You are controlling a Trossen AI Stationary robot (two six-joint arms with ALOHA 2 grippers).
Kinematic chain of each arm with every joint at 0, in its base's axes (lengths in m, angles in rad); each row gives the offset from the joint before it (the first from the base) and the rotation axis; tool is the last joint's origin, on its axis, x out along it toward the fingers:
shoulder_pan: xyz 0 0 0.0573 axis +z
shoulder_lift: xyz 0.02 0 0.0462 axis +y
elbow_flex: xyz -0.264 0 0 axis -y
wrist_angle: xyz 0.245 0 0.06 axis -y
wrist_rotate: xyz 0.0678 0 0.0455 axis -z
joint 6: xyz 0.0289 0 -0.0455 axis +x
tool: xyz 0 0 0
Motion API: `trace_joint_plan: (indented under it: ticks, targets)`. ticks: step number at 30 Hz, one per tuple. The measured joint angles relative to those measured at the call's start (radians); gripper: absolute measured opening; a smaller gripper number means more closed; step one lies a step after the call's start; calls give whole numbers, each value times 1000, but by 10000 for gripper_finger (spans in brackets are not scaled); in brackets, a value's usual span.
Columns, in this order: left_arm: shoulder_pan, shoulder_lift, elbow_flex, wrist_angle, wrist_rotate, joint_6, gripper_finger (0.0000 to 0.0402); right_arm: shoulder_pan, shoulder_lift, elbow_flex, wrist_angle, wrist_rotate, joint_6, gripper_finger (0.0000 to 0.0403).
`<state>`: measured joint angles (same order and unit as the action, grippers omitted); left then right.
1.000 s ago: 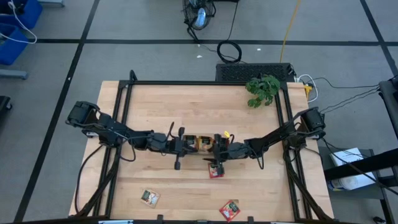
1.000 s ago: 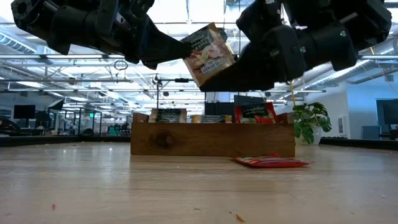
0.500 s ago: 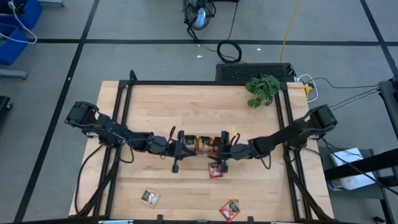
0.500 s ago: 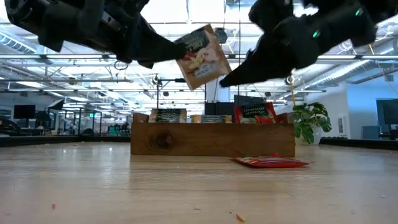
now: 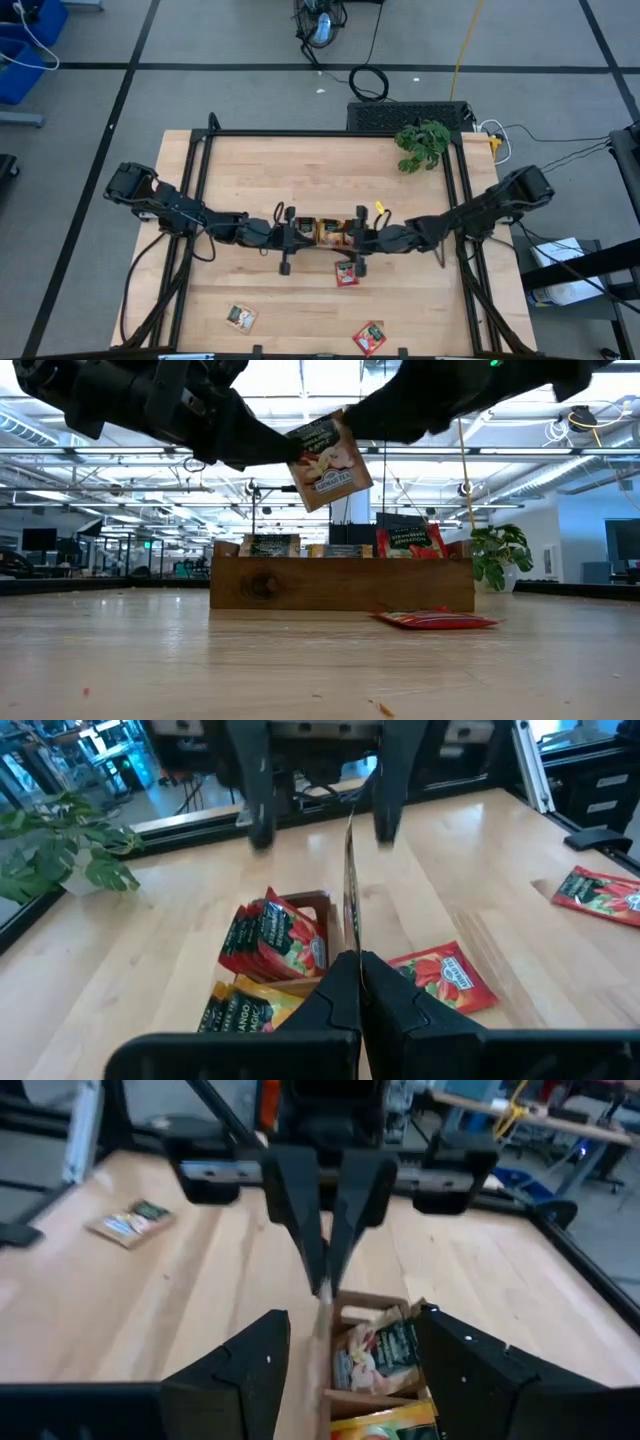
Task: Pick & Place Tea
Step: Put the brown tea bag into the left section of the wooden organizer
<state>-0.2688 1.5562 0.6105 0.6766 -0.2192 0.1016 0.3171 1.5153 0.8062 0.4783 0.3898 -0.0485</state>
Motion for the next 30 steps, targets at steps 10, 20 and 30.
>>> trace_joint_plan:
  ticks: [10, 20, 30]
  targets:
    - [-1, 0, 1, -22, -1, 0, 3, -56, 92, 71, -20, -92, 23, 166]
    - [0, 0, 1, -32, -2, 5, 7, -62, 92, 71, -26, -160, 0, 7]
    - [-45, -20, 0, -184, -182, 124, 52, -87, 92, 69, -22, -108, 22, 1]
